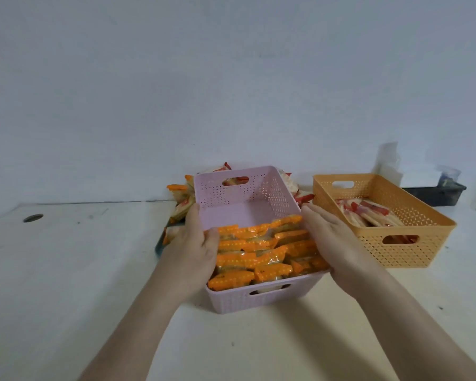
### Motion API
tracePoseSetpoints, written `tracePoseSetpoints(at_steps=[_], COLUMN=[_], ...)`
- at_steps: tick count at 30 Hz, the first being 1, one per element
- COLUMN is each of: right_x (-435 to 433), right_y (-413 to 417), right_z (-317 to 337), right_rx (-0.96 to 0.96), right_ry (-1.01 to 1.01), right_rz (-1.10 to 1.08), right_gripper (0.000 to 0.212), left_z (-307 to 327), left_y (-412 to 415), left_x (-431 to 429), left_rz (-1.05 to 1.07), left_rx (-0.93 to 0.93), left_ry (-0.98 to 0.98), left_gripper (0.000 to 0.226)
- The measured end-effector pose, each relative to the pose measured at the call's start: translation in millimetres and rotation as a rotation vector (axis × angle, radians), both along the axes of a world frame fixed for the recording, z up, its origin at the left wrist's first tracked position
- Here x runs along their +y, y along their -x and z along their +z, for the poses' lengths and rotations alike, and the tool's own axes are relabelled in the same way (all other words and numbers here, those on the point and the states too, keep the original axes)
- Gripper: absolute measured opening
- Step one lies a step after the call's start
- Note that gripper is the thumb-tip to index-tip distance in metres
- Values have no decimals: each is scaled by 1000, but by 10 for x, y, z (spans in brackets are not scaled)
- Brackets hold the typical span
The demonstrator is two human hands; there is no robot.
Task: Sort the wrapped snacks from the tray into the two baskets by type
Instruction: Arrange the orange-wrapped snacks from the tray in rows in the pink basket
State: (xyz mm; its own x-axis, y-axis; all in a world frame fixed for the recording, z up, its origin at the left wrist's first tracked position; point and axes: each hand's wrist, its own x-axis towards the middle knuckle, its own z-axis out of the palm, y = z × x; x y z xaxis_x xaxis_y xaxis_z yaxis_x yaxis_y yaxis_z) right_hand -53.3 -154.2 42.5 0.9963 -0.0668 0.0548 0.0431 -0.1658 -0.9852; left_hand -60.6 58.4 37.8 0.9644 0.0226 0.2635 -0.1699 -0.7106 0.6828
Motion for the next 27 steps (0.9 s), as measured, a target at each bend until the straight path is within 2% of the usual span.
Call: tracePoseSetpoints(at_steps=[3, 6, 10, 12, 18, 22, 25, 27], right_x=[41, 50, -11, -34, -50, -79, -4, 129], right_y=[45, 168, 341, 435, 419, 302, 41, -218], right_z=[24, 83, 110, 139, 187, 444, 753, 947], right_rx=[-15, -44, -56, -55, -35, -55, -136, -144], right_ry=[-5, 103, 251, 338, 640, 874, 777, 690], right_rz=[-21, -15, 107, 147, 132, 37, 37, 102], right_gripper=[32, 38, 26, 22, 30, 44, 47, 42], left_z=[-28, -21, 37, 83, 103, 204, 316, 342], left_y=[53, 143, 295, 403, 510, 307, -90, -408], left_x=[-25, 11, 105, 117, 102, 271, 451, 532], left_rz=[19, 37, 12, 4, -49, -10, 128, 170], left_rx=[-18, -33, 9, 17, 150, 69, -37, -27], left_ry=[113, 76, -16, -60, -73, -62, -77, -78], left_gripper=[47, 50, 53, 53, 50, 46, 44, 48])
